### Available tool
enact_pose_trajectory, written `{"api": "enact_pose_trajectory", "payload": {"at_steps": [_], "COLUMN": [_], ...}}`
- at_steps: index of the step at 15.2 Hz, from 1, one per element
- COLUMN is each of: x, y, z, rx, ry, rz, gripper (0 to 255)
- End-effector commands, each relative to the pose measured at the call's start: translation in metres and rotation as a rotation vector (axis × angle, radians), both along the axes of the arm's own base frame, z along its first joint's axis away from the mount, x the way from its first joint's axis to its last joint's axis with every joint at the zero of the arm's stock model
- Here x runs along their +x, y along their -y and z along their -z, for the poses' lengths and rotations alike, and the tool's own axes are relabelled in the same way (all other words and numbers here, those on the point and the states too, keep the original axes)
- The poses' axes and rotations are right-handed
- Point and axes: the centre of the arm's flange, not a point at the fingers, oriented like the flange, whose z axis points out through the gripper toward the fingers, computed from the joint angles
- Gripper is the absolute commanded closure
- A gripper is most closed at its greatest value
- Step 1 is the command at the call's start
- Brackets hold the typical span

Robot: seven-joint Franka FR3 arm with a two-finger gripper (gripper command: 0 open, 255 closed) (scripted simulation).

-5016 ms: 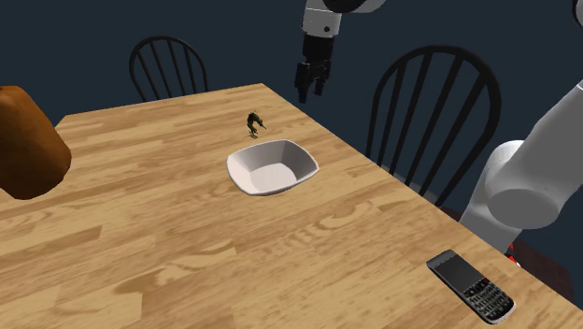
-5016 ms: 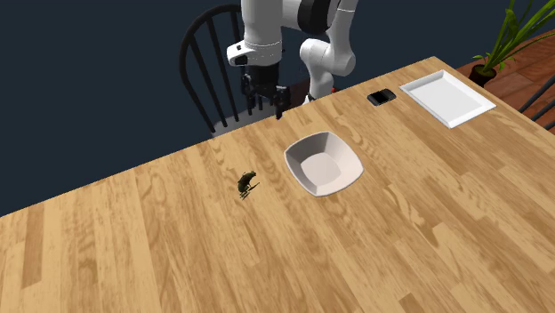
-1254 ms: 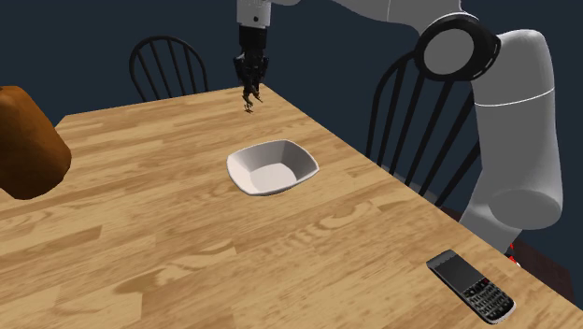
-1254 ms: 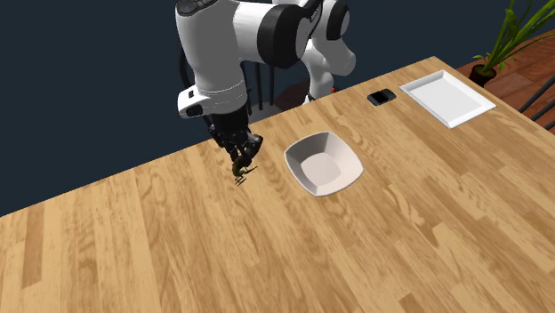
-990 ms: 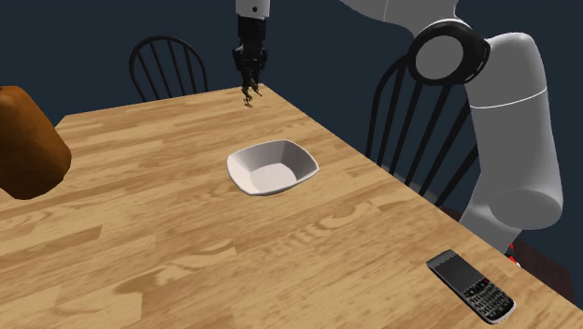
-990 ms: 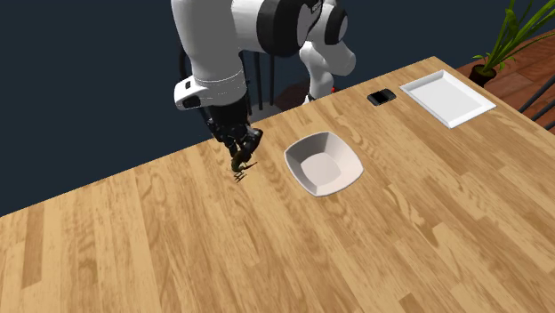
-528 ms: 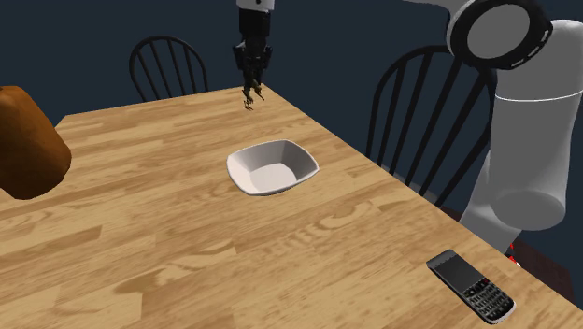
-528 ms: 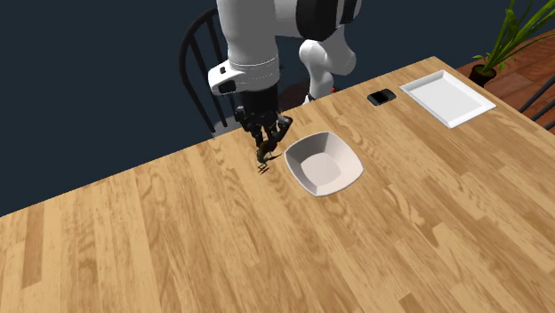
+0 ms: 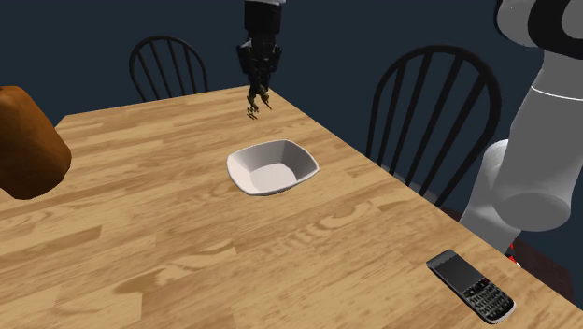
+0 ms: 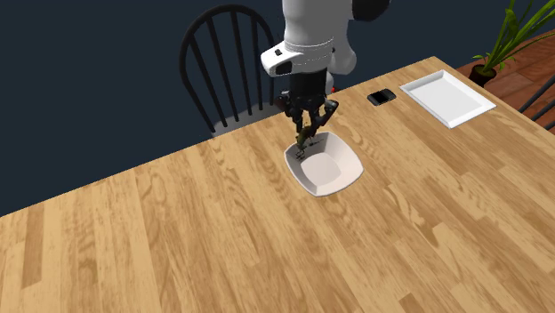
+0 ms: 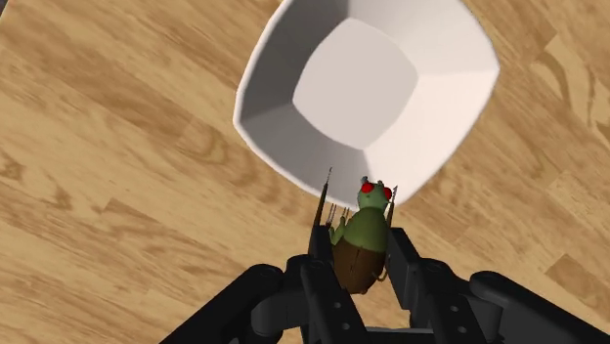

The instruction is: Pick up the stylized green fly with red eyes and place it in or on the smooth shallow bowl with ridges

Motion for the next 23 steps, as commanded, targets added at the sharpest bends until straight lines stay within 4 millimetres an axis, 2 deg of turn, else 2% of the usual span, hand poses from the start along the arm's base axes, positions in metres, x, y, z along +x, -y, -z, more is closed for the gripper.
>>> {"api": "enact_pose_trajectory", "payload": {"at_steps": [1, 3, 4, 23], "x": [-0.022, -0.043, -0.06, -0.06], "y": [-0.016, -0.031, -0.043, -0.043], "z": [-0.004, -0.008, -0.01, 0.09], "rx": [-0.001, -0.001, -0.001, -0.001], "ry": [0.0, 0.0, 0.0, 0.0], "rz": [0.001, 0.001, 0.001, 0.001], "gripper": [255, 255, 255, 255]}}
